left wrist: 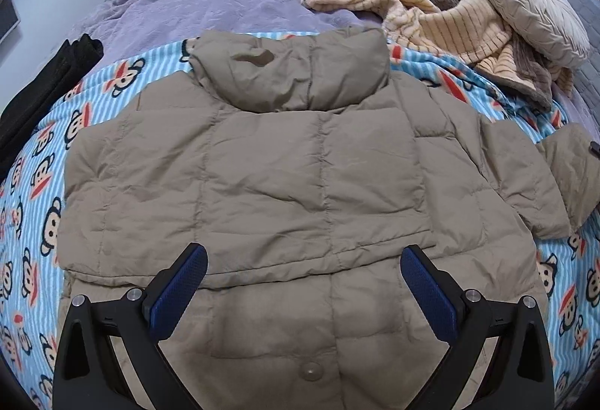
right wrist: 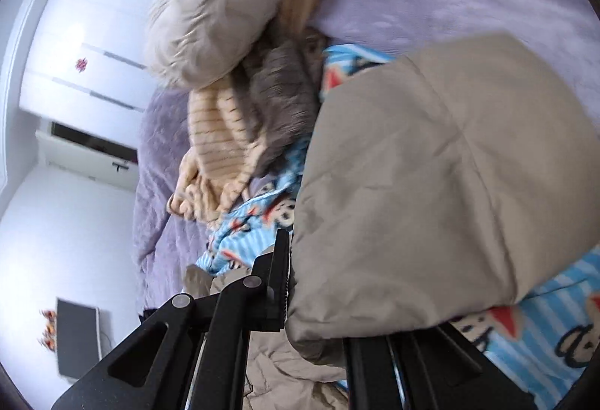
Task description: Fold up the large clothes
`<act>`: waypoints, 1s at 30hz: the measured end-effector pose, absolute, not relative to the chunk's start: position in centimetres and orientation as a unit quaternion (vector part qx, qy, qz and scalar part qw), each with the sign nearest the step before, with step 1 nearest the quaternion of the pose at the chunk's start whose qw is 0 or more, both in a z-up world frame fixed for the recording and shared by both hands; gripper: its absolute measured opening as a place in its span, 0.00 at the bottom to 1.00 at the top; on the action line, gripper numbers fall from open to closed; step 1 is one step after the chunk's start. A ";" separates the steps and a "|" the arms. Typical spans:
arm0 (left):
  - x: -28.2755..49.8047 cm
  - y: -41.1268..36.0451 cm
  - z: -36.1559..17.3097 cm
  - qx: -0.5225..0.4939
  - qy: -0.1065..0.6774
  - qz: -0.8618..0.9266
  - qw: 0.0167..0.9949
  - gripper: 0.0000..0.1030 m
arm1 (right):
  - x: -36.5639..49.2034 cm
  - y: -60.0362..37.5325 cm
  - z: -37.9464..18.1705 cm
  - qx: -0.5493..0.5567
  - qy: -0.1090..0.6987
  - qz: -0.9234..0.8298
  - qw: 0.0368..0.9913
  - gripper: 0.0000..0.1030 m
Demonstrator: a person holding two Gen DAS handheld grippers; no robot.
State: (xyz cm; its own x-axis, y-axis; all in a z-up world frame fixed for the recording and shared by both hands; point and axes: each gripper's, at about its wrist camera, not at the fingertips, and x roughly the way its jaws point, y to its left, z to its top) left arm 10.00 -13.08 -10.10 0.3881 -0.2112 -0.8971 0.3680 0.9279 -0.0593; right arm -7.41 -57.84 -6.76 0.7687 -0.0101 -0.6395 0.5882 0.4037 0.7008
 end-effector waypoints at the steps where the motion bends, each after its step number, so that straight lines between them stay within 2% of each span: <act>1: 10.3 -12.3 -10.0 0.069 0.525 -0.168 0.832 1.00 | -5.8 -56.3 -5.8 0.487 0.290 -0.176 0.804 0.08; 9: 11.7 -6.1 -10.2 0.044 0.512 -0.123 0.849 1.00 | 5.4 -39.0 -1.8 0.261 0.356 -0.043 0.896 0.08; 14: 12.3 -2.7 -11.5 0.033 0.518 -0.102 0.848 1.00 | 8.9 -28.0 -5.3 0.151 0.422 0.019 0.894 0.08; 17: 12.4 -1.3 -12.1 0.038 0.516 -0.102 0.849 1.00 | 9.2 -24.9 -9.0 0.139 0.472 0.019 0.870 0.08; 21: 12.9 -0.4 -12.5 0.039 0.524 -0.109 0.844 1.00 | 8.7 -24.8 -13.6 0.179 0.526 0.000 0.831 0.10; 25: 13.4 -0.4 -12.3 0.032 0.529 -0.124 0.839 1.00 | 8.3 -26.0 -15.1 0.236 0.542 -0.011 0.807 0.14; 26: 13.6 -0.5 -12.2 0.032 0.530 -0.128 0.838 1.00 | 8.1 -26.4 -15.0 0.254 0.544 -0.008 0.800 0.24; 27: 13.8 -0.7 -12.1 0.033 0.529 -0.133 0.837 1.00 | 7.8 -26.8 -14.8 0.268 0.544 -0.003 0.795 0.44; 29: 14.3 -1.0 -11.7 0.032 0.527 -0.141 0.837 1.00 | 6.9 -27.6 -13.8 0.290 0.533 -0.003 0.795 0.66; 30: 14.7 -1.2 -11.5 0.030 0.526 -0.146 0.837 1.00 | 6.2 -28.1 -13.2 0.296 0.524 -0.011 0.799 0.66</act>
